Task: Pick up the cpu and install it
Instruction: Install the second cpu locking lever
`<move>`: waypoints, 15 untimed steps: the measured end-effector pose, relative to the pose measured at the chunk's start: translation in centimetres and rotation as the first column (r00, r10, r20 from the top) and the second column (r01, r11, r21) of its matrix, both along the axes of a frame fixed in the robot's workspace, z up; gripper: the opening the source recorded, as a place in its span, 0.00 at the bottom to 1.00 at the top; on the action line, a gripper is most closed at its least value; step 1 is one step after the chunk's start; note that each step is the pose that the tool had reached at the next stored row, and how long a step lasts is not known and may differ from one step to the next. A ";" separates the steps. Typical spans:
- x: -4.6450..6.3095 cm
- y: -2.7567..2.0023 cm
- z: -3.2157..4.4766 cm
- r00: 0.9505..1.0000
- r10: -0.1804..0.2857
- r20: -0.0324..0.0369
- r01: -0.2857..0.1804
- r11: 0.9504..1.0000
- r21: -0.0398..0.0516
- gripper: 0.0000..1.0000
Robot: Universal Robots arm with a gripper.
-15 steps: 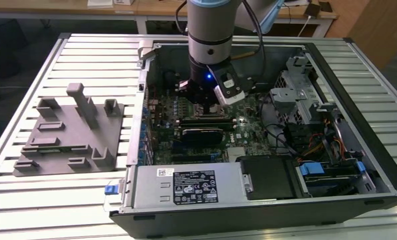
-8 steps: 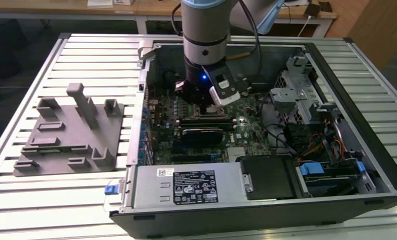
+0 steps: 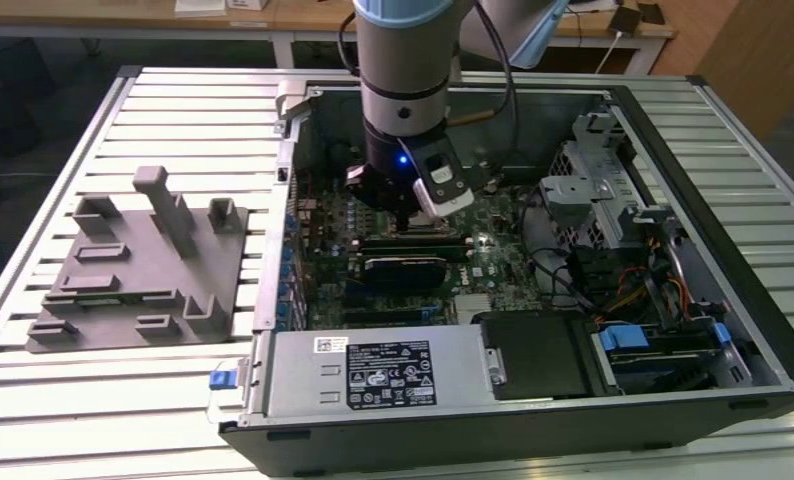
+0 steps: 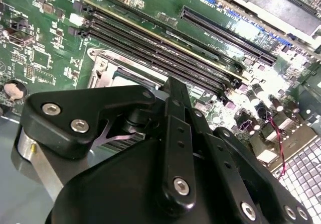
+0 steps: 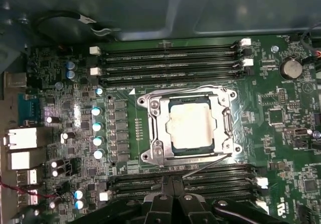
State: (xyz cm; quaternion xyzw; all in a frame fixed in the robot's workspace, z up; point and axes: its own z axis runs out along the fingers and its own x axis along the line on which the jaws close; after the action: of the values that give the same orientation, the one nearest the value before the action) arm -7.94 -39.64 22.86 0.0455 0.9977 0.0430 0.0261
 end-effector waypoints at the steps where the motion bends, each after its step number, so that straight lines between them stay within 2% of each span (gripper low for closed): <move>1: 0.0 -0.04 -0.07 1.000 0.000 0.000 0.000 1.000 0.005 0.11; 11: -0.3 -0.89 -0.71 1.000 0.000 0.000 0.000 0.998 0.069 0.11; 15: -0.4 -1.30 -1.02 1.000 0.000 0.000 0.000 0.996 0.090 0.11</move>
State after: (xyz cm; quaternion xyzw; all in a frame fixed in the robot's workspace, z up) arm -8.31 -40.94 21.84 0.0467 0.9947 0.0881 0.0241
